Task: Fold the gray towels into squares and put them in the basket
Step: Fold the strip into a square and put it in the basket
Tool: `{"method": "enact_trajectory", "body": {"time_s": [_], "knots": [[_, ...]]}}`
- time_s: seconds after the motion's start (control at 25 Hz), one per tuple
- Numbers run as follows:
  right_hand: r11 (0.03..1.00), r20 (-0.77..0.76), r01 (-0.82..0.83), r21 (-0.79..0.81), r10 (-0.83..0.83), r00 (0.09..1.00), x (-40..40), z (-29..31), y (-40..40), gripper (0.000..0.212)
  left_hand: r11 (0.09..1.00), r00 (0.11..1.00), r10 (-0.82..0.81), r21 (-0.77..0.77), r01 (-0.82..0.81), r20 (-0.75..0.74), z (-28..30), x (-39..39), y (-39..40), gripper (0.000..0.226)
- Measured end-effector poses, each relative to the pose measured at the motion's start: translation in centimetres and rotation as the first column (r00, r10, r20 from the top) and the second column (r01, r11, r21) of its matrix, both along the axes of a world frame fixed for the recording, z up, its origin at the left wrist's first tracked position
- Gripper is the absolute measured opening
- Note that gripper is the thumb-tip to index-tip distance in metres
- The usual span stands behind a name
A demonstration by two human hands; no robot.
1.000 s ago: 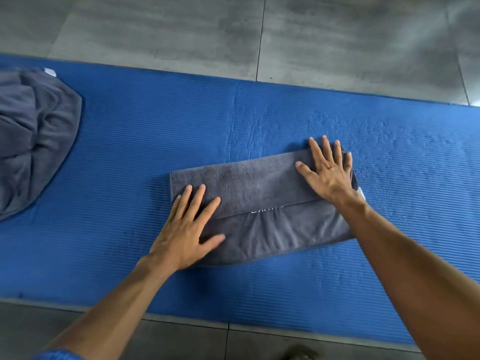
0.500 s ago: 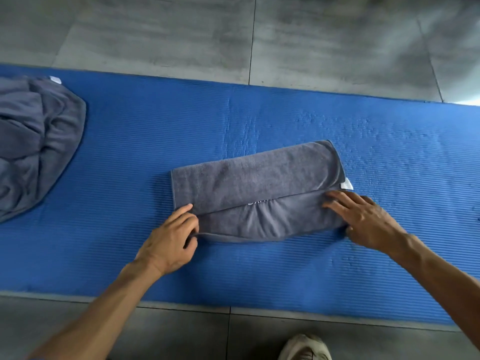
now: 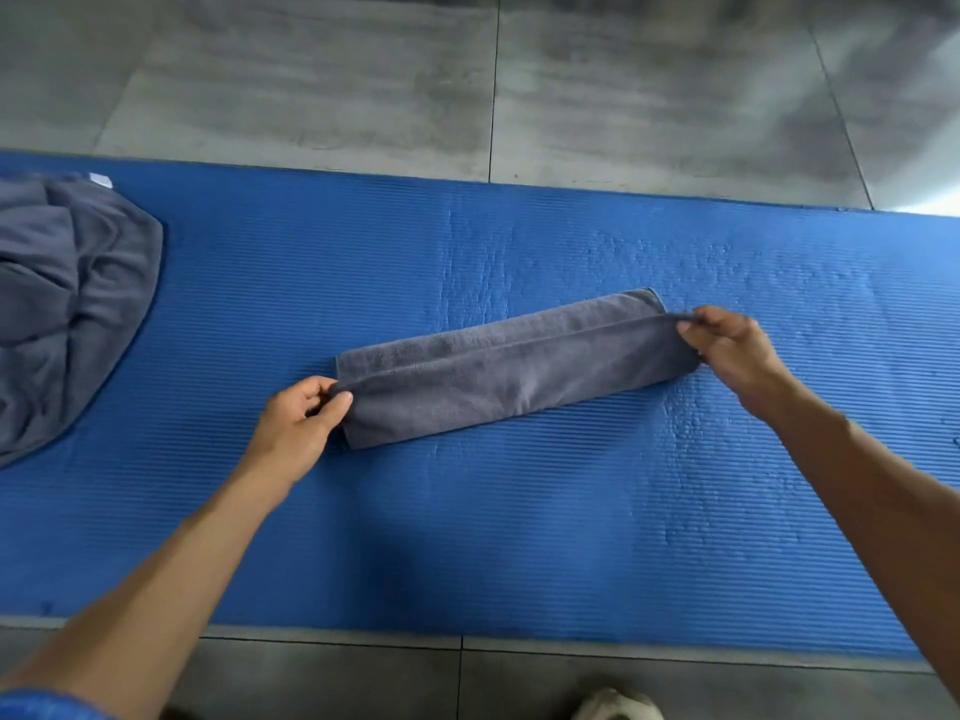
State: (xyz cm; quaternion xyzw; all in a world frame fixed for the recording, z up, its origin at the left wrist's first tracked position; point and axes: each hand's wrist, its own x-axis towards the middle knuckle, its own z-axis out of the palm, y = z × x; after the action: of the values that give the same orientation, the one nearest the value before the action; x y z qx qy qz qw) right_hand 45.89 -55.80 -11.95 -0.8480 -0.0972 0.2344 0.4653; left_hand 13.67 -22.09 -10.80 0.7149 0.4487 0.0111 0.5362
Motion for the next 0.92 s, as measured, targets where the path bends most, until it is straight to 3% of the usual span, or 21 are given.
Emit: {"method": "enact_trajectory", "body": {"time_s": [0.12,0.28,0.36,0.44,0.56,0.68,0.8,0.92], "knots": [[0.987,0.031,0.064,-0.148,-0.060,0.998,0.3,-1.2,2.4,0.015,0.997,0.992,0.064,0.054,-0.058,-0.113,-0.8,1.5,0.4,0.010],[0.944,0.146,0.196,-0.265,-0.162,0.976,-0.2,-1.5,3.5,0.020,0.977,0.971,0.108,0.203,-0.064,-0.213,-1.6,2.6,0.2,0.012],[0.928,0.216,0.265,-0.263,-0.211,0.953,-1.1,-1.5,3.7,0.019,0.916,0.974,0.042,0.397,0.051,-0.221,-1.5,2.9,0.3,0.027],[0.925,0.278,0.304,-0.228,-0.237,0.931,-2.3,-1.6,3.5,0.029,0.818,0.963,-0.161,0.516,0.252,-0.216,-1.5,3.7,0.6,0.048],[0.907,0.118,0.217,-0.360,-0.186,0.975,-2.7,-0.5,3.6,0.049,0.737,0.842,-0.370,0.427,0.523,-0.393,-1.7,5.6,1.2,0.062],[0.915,-0.187,0.136,-0.381,-0.220,0.957,-0.9,0.7,3.5,0.035,0.646,0.710,-0.425,0.360,0.673,-0.562,-1.4,7.0,2.0,0.053],[0.936,-0.295,0.088,-0.340,-0.195,0.936,0.1,2.5,3.7,0.022,0.737,0.739,-0.447,0.260,0.623,-0.503,0.1,7.7,2.8,0.030],[0.975,-0.207,0.090,-0.204,-0.133,0.969,2.3,4.6,6.2,0.024,0.829,0.769,-0.470,0.083,0.553,-0.433,0.9,7.0,2.5,0.031]]}}
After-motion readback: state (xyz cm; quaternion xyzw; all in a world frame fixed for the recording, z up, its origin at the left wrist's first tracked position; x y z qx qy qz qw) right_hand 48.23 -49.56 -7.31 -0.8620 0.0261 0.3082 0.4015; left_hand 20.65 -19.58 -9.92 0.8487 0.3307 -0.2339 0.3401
